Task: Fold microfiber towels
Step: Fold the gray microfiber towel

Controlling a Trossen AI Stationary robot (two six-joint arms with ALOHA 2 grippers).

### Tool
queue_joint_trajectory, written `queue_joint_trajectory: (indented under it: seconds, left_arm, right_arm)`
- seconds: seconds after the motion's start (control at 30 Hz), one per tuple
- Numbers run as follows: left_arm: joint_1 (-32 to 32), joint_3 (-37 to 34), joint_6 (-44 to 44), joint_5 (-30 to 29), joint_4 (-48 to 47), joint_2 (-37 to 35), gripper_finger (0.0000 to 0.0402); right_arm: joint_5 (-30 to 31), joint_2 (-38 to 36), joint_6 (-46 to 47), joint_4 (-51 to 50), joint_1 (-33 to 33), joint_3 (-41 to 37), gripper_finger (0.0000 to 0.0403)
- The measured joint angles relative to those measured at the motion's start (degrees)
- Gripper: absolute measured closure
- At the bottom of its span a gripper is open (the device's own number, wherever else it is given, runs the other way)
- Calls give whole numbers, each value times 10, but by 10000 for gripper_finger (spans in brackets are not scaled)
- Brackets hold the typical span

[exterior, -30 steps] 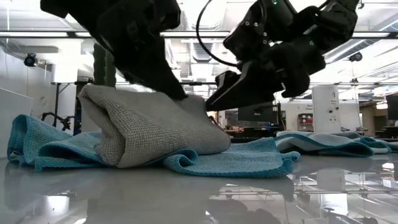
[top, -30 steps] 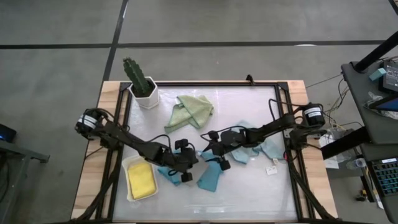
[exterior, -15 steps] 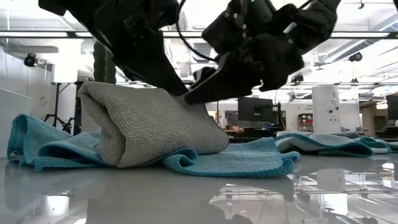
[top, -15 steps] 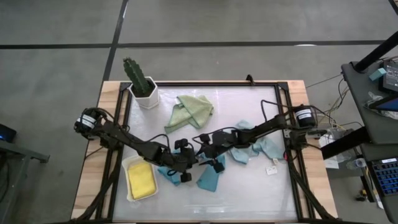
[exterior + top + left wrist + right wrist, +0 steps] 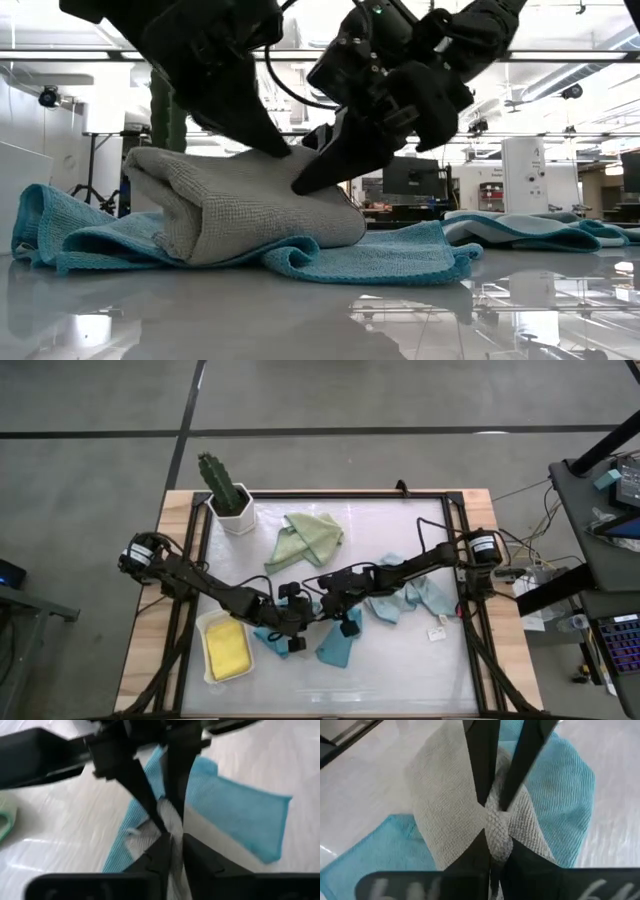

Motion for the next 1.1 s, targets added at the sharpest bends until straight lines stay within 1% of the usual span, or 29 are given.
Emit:
queue_joint_trajectory:
  seconds: [0.07, 0.13, 0.27, 0.33, 0.4, 0.47, 0.63, 0.87, 0.97, 1.1]
  left_arm:
    - [1, 0, -2, 0, -21, -3, 338]
    - [1, -1, -5, 0, -48, -12, 311]
    - [0, 3, -20, 8, -114, -39, 270]
    - [0, 5, -29, 15, -131, -56, 258]
    - [0, 3, -48, 19, -158, -77, 253]
    - [-3, 1, -64, 25, -156, -92, 252]
    - [-34, -3, -72, 41, -147, -96, 270]
    - [-58, -8, -81, 41, -100, -53, 324]
    - [-60, -8, -85, 44, -104, -35, 348]
    - [-59, -11, -95, 45, -105, -19, 375]
  right_arm:
    - [2, 1, 12, -30, -2, 12, 392]
    - [14, 5, 18, -36, -2, 21, 393]
    - [17, 17, 33, -43, -2, 32, 394]
    - [17, 17, 33, -73, -3, 36, 394]
    - [17, 17, 33, -83, -4, 41, 394]
    - [17, 14, 43, -91, -4, 40, 394]
    - [18, 15, 48, -101, -4, 46, 394]
    - [18, 16, 52, -107, -4, 46, 389]
    - [17, 15, 59, -111, -5, 46, 369]
    - [17, 10, 59, -118, -9, 46, 324]
